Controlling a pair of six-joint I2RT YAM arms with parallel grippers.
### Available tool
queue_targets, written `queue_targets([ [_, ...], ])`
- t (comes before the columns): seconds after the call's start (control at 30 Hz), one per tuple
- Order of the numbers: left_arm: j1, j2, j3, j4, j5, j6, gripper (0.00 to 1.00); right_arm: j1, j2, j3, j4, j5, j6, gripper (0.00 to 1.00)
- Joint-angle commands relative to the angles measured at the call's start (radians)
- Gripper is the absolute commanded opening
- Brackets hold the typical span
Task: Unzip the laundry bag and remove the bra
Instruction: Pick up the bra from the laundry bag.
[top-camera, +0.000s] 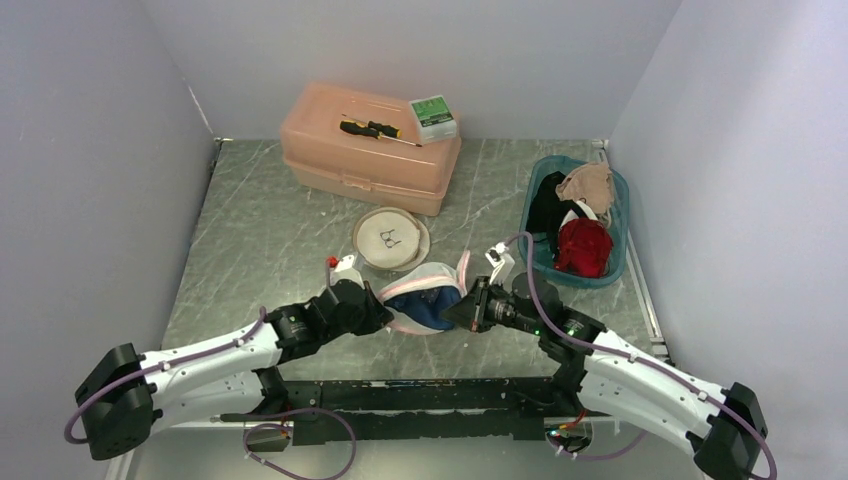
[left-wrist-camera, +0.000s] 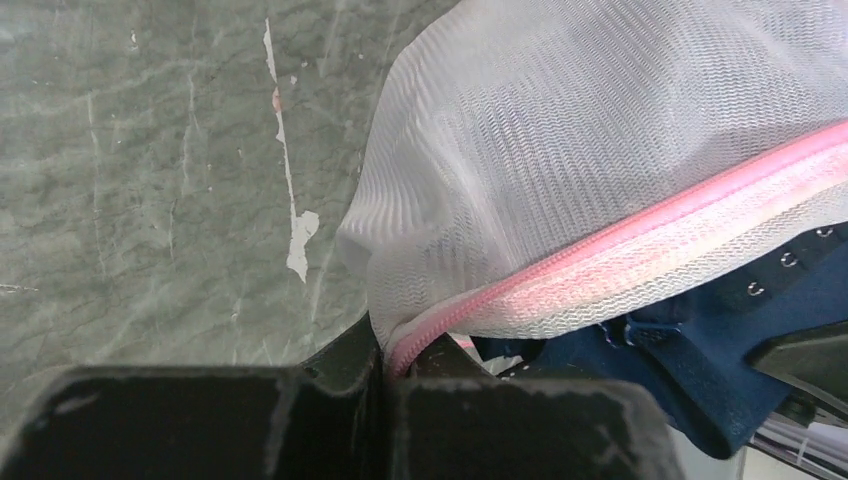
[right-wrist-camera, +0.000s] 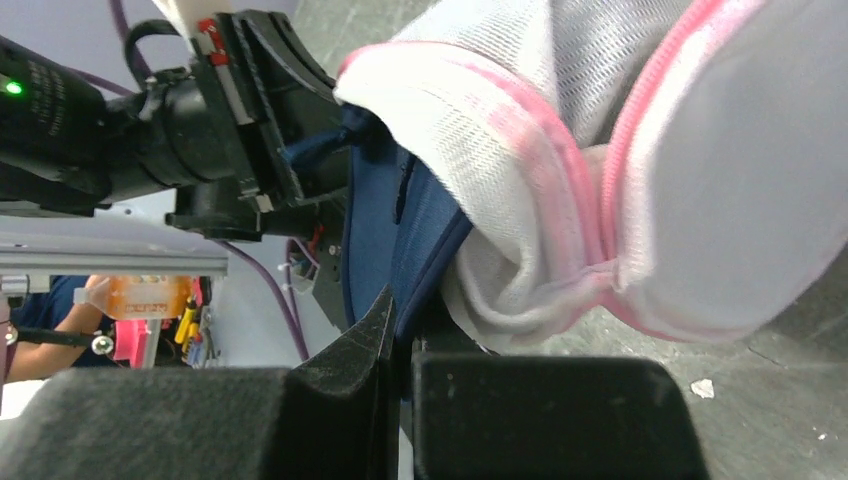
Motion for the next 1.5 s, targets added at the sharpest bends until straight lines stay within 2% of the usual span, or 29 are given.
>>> queue_targets([
  [0.0, 0.012, 0.028, -0.032, -0.054, -0.044, 0.028, 0.03, -0.007, -0.003, -0.069, 0.113, -0.008, 0.051, 0.00],
  [0.07, 0.014, 0.049, -0.055, -0.014, -0.019, 0.021, 0.03, -0.011, 0.030, -0.116, 0.211, -0.032, 0.083, 0.00],
  [0.13, 0.013, 0.072, -0.079, 0.034, 0.017, 0.016, 0.09, -0.012, 0.072, -0.142, 0.256, -0.029, 0.100, 0.00],
  [0.17, 0.013, 0.083, -0.089, 0.077, 0.042, 0.013, 0.16, -0.011, 0.088, -0.157, 0.280, -0.023, 0.112, 0.00],
  [0.23, 0.012, 0.094, -0.107, 0.135, 0.085, 0.006, 0.47, -0.011, 0.110, -0.182, 0.328, -0.002, 0.138, 0.00],
  [0.27, 0.012, 0.095, -0.117, 0.167, 0.107, -0.003, 0.58, -0.011, 0.120, -0.194, 0.350, 0.007, 0.153, 0.00],
  [0.33, 0.012, 0.085, -0.147, 0.246, 0.144, -0.035, 0.69, -0.011, 0.131, -0.208, 0.385, 0.027, 0.173, 0.00],
  [0.4, 0.012, 0.073, -0.181, 0.325, 0.172, -0.068, 0.75, -0.011, 0.135, -0.216, 0.415, 0.045, 0.197, 0.00],
  [0.83, 0.011, 0.137, -0.209, 0.512, 0.233, -0.211, 0.82, -0.010, 0.072, -0.258, 0.456, 0.188, 0.263, 0.00],
  [1.03, 0.011, 0.081, -0.193, 0.424, 0.238, -0.301, 0.88, 0.003, 0.065, -0.257, 0.405, 0.261, 0.186, 0.00],
  [1.23, 0.003, 0.051, -0.116, 0.249, 0.264, -0.337, 0.87, 0.008, 0.079, -0.273, 0.405, 0.286, 0.158, 0.00],
  [1.47, -0.030, 0.153, -0.058, 0.263, 0.263, -0.335, 0.87, 0.042, 0.079, -0.258, 0.405, 0.296, 0.154, 0.00],
])
